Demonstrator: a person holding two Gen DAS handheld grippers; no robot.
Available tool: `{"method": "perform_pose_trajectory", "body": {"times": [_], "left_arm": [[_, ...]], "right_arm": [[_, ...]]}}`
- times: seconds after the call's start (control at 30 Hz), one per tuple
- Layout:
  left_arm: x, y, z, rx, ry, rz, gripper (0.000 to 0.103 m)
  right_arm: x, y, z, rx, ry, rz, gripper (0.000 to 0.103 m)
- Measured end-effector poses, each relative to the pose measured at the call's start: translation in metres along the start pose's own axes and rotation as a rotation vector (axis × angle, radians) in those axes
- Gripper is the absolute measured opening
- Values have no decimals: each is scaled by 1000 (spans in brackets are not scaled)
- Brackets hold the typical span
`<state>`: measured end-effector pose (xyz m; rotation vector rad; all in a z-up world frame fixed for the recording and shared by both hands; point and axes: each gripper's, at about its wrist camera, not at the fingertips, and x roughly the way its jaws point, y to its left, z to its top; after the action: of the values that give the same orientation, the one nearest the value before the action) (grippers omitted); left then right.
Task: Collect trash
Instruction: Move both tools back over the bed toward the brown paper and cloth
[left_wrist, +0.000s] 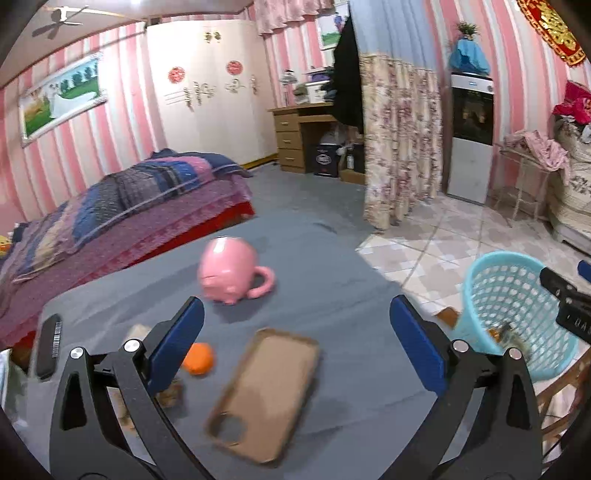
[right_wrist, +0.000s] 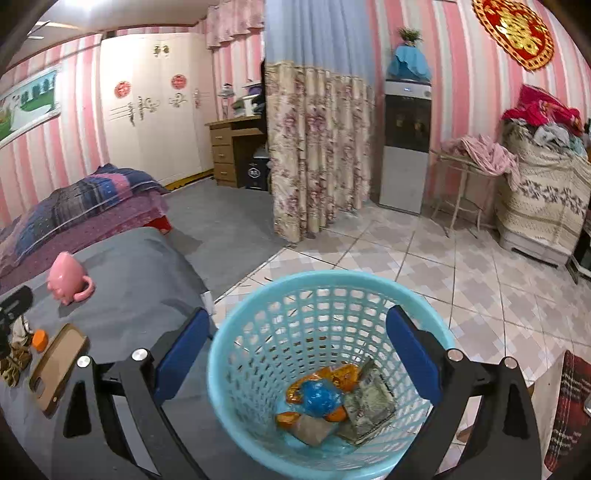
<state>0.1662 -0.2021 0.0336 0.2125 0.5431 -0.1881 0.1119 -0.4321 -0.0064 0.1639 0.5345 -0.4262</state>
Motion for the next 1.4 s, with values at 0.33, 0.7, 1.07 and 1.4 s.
{"method": "perform_pose_trajectory", "body": {"times": [0.33,0.7,1.07,1.4], "left_arm": [[-21,81,-29,-77,40,77,97],[-24,155,-65,-175,83,137,97],[-24,201,-93,-209,112,185,97],[-16,219,-120,-221,163,197,97]], "right_arm": [[-10,40,-9,-43,-2,42,94],[-18,103,-25,-179,6,83,94],[-23,150,-35,-242,5,117,94],[-21,172,-43,-284,20,153,94]]}}
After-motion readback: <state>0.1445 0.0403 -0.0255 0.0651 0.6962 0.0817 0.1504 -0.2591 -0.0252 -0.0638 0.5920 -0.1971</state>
